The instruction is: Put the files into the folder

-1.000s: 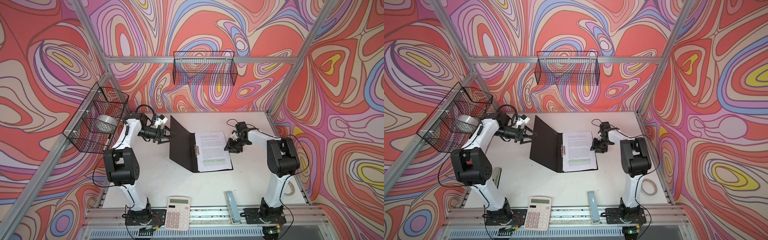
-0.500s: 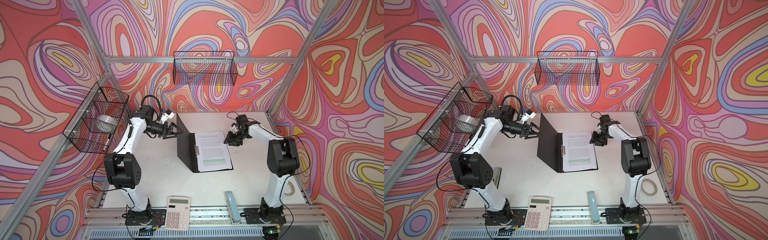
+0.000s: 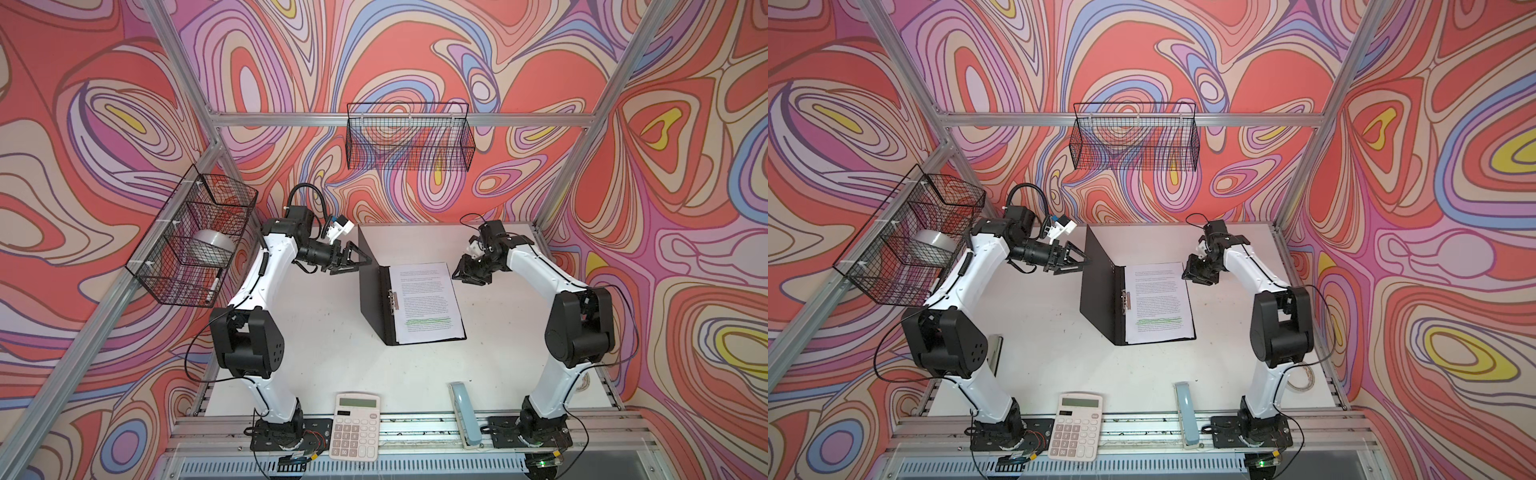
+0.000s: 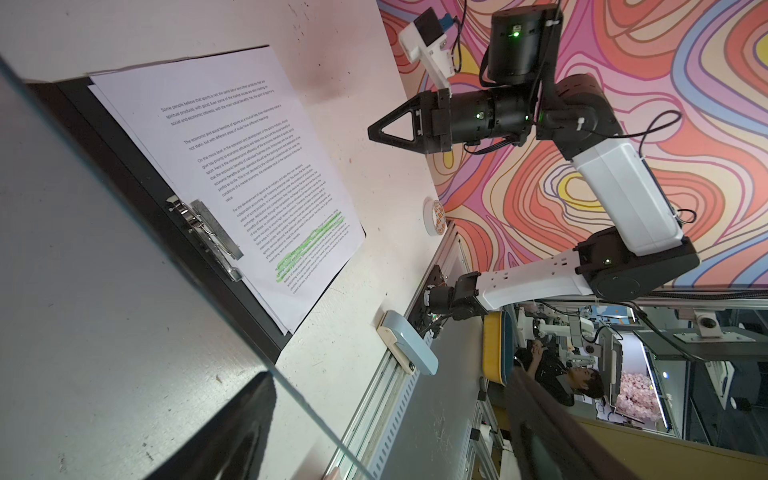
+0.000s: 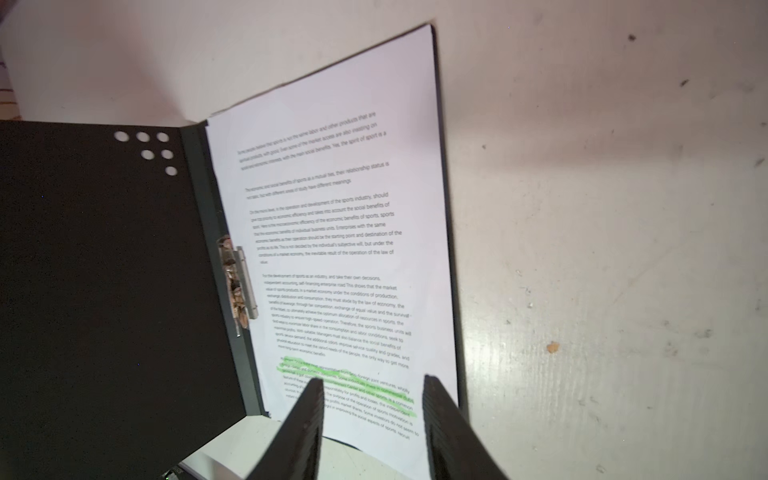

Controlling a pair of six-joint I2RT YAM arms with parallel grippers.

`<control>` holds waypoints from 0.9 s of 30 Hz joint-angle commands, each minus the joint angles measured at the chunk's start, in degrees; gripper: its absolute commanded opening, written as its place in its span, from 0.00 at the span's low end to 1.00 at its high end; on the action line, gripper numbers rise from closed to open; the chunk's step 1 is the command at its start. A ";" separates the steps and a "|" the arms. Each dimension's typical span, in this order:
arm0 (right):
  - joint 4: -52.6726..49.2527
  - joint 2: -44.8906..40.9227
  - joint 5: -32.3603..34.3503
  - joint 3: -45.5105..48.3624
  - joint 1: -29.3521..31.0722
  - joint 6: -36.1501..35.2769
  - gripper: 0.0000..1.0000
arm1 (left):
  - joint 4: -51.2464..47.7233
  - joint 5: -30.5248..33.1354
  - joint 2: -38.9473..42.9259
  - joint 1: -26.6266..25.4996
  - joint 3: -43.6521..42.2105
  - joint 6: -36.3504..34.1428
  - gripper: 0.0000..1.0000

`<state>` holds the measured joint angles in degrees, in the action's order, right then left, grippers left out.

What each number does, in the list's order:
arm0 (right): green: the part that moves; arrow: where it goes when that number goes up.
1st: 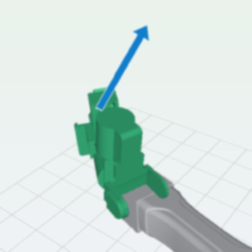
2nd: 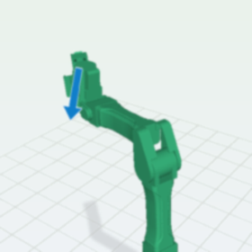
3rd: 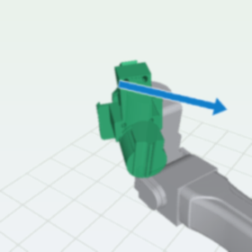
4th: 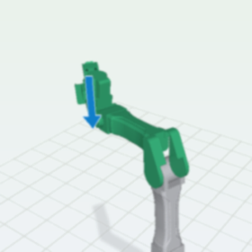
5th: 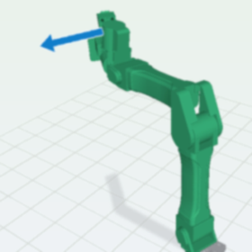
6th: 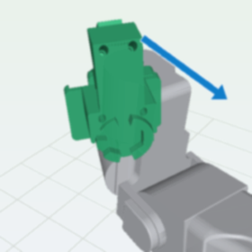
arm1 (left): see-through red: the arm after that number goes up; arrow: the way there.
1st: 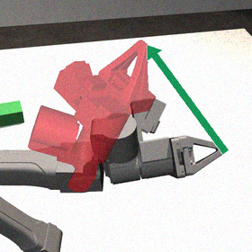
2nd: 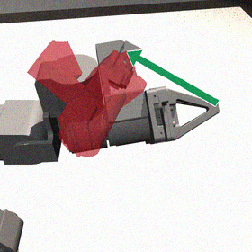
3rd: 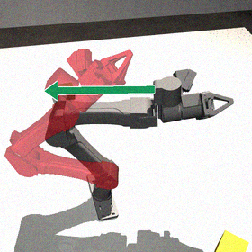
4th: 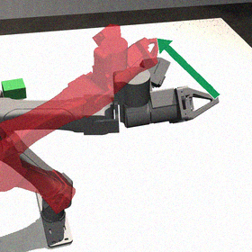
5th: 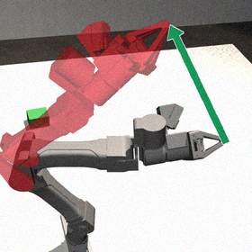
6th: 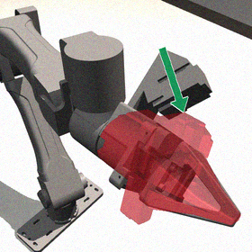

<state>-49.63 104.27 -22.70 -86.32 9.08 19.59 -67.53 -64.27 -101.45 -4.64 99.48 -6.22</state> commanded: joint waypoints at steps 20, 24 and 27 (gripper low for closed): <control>41.40 -10.00 -34.52 18.36 0.75 27.12 0.42 | 6.79 1.24 -5.69 -8.92 6.76 6.76 0.87; 47.26 -8.11 -37.07 18.79 1.58 31.63 0.43 | 6.88 2.30 -6.31 -10.06 6.79 6.24 0.87; 47.53 -6.87 -37.09 17.55 2.50 31.82 0.43 | 5.64 2.98 -7.54 -11.12 7.97 5.22 0.87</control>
<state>-6.72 95.72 -57.41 -68.03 10.63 48.71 -61.23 -62.02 -107.48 -14.70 105.43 -0.19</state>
